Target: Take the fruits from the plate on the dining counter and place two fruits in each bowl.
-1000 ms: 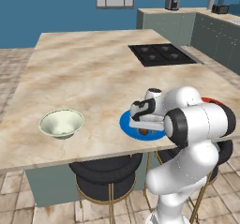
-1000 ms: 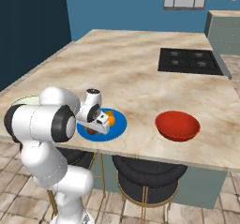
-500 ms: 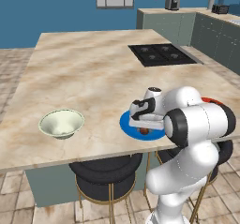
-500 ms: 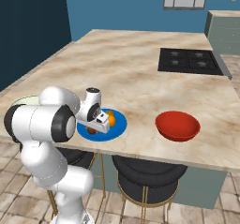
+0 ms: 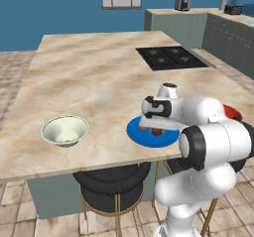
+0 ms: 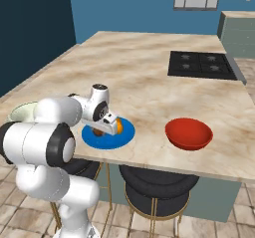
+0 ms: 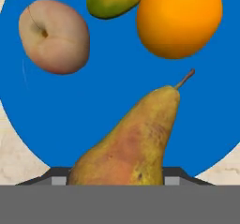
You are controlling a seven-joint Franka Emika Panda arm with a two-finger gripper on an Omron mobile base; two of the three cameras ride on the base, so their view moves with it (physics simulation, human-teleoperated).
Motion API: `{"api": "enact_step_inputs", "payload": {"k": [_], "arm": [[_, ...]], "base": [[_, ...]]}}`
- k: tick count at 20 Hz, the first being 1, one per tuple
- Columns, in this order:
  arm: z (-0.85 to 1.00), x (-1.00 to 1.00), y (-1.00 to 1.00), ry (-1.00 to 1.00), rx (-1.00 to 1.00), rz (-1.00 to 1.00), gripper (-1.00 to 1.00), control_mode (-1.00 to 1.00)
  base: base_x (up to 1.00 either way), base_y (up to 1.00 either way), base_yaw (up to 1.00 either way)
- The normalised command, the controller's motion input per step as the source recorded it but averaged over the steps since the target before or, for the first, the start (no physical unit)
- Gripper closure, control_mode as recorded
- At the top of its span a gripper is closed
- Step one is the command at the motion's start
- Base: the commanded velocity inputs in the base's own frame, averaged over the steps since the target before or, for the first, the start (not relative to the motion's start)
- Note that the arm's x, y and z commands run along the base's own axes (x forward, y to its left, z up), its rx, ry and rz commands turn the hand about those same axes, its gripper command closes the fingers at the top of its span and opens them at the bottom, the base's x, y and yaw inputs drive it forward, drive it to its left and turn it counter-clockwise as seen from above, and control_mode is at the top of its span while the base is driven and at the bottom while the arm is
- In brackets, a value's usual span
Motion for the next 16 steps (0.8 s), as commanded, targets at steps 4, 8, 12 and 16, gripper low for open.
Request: {"api": "enact_step_inputs", "payload": {"k": [4, 8, 12, 16], "arm": [[0.83, -0.33, -0.45, -0.04, 0.03, 0.01, 1.0, -1.0], [0.79, -0.2, -0.54, 0.0, -0.01, 0.03, 1.0, -1.0], [0.44, 0.0, -0.73, 0.0, -0.11, 0.02, 1.0, -1.0], [0.23, 0.0, -0.97, 0.0, -0.08, 0.03, 1.0, -1.0]], "base": [[0.0, 0.0, 0.0], [0.0, 0.0, 0.0], [0.0, 0.0, 0.0], [0.0, 0.0, 0.0]]}}
